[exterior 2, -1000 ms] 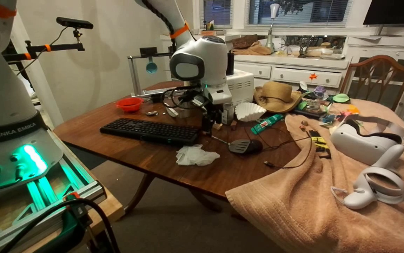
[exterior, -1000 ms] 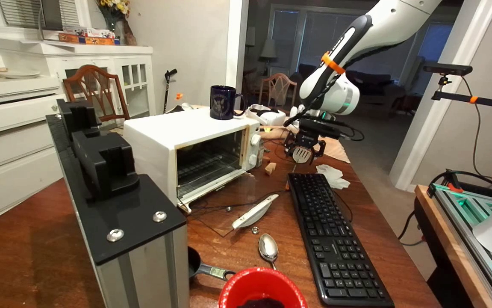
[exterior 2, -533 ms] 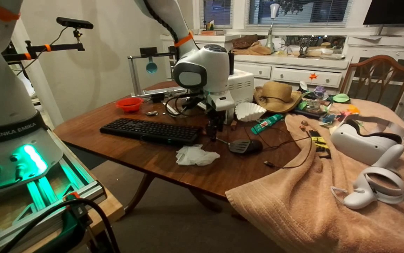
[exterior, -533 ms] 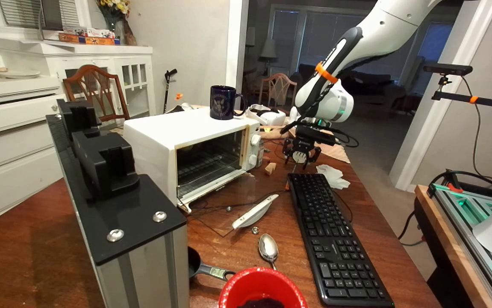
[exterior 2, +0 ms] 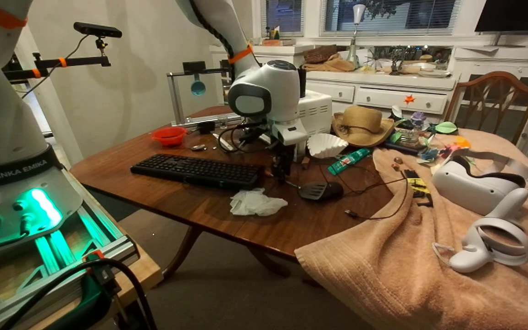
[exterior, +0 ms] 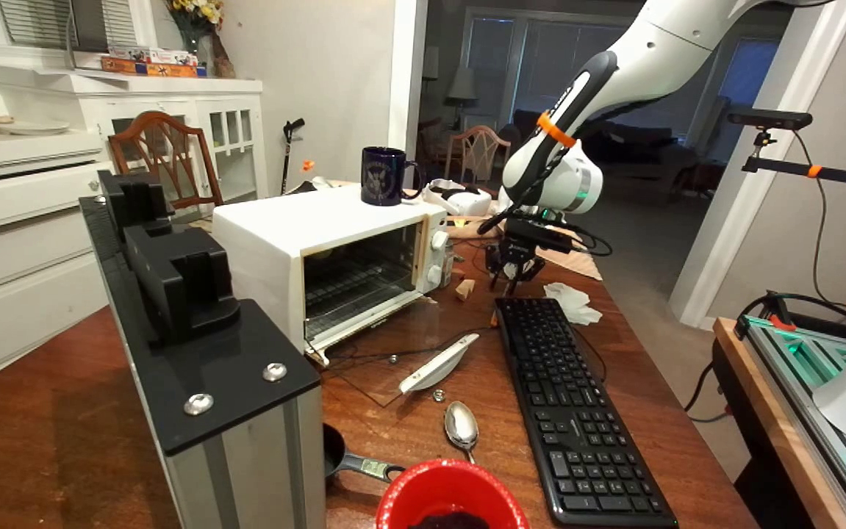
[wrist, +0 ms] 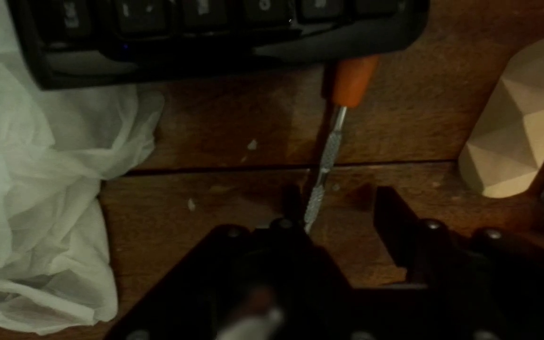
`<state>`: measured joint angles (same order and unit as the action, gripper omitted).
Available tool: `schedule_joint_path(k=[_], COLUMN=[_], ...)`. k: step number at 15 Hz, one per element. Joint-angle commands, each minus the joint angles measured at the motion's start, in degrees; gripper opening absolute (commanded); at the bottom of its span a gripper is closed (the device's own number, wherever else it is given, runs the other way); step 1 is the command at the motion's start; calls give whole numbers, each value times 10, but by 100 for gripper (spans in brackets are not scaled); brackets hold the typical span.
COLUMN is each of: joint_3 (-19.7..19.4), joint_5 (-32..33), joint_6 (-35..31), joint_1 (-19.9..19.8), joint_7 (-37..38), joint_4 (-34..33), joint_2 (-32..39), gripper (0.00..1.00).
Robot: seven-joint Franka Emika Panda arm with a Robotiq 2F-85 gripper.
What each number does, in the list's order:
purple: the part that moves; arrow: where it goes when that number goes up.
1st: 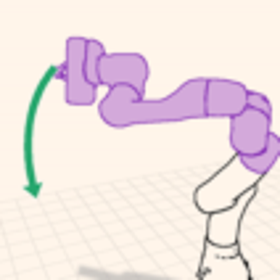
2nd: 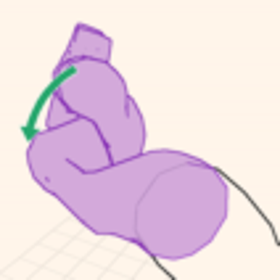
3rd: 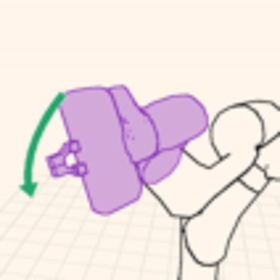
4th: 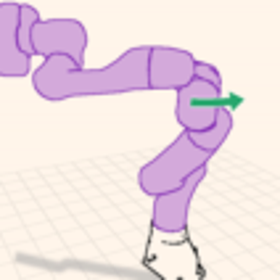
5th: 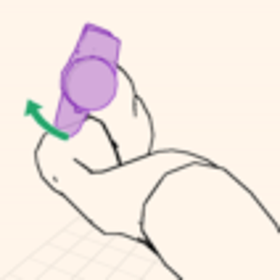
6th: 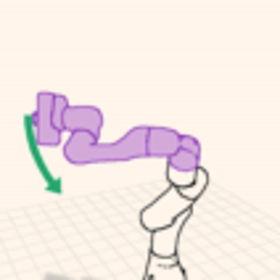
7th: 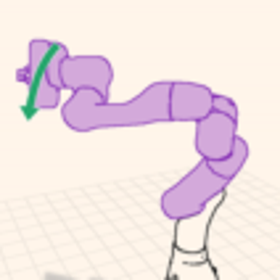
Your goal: Move the spatula to the right
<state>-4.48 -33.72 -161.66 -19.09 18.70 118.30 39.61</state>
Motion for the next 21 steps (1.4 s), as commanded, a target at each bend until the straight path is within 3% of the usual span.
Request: schedule_joint_path(k=[1,2,3,6,10,11,12,21], joint_3=[0,0,0,1,-2,-3,-3,11], joint_5=[0,-1,-1,-1,1,1,1,-43], joint_6=[-12,-15,-14,-15,-14,-14,-15,9], joint_1=[5,5,5,5,7,8,8,-17], joint_7=[-6,-6,-6,-5,-3,-2,-2,12], joint_4=[-7,-8,-8,-9,-10,-10,-10,-2], joint_2=[13,13,13,14,17,19,20,-17], gripper=[32,24,32,33,15,4,1,2])
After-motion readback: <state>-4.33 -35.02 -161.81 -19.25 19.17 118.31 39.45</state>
